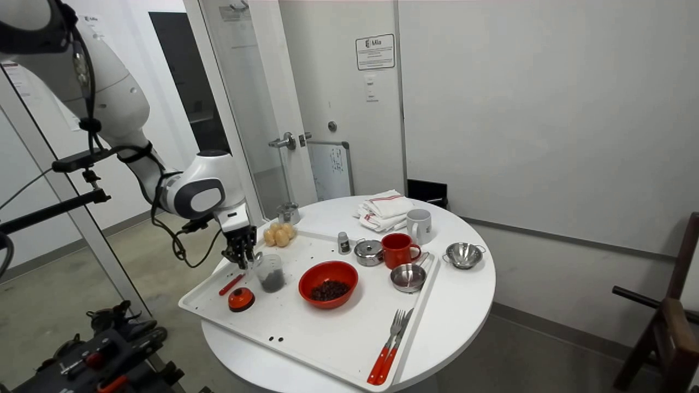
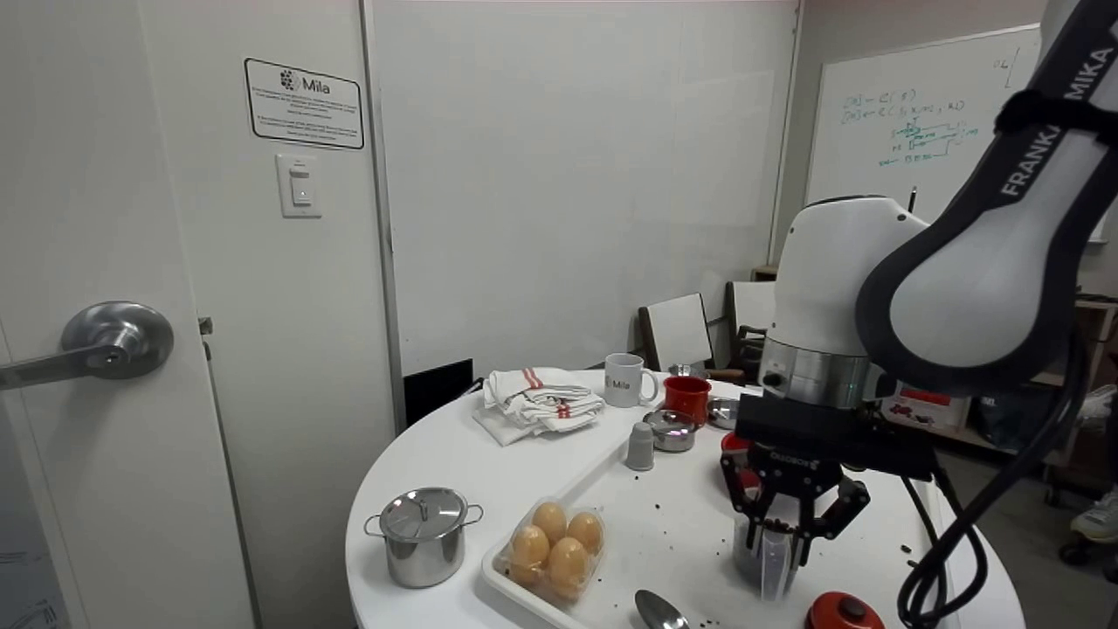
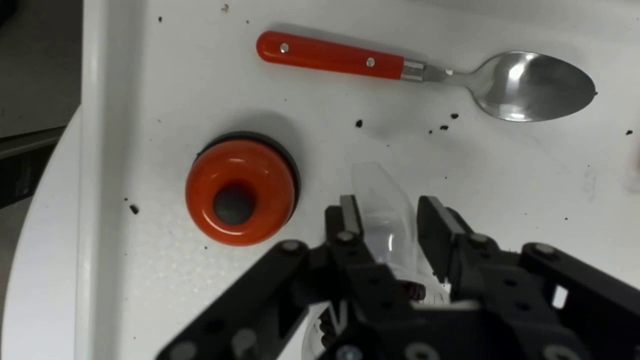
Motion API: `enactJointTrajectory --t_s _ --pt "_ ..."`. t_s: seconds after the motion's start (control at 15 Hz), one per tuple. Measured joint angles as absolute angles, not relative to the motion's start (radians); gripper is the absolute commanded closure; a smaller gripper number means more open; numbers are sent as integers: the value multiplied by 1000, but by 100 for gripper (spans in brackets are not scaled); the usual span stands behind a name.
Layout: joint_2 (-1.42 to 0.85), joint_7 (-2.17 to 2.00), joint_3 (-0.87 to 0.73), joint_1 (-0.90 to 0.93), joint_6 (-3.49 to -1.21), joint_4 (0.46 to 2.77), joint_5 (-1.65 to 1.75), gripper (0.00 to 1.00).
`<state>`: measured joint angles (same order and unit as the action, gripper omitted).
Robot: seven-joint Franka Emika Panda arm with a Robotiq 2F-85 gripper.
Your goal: Pour some of the things in the jug into the red bowl
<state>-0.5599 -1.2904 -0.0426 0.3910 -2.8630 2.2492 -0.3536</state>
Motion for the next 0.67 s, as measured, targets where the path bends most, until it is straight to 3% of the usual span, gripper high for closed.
enactJointTrajectory --t_s 0.67 --pt "-480 -1320 -39 264 -2861 2238 -367 90"
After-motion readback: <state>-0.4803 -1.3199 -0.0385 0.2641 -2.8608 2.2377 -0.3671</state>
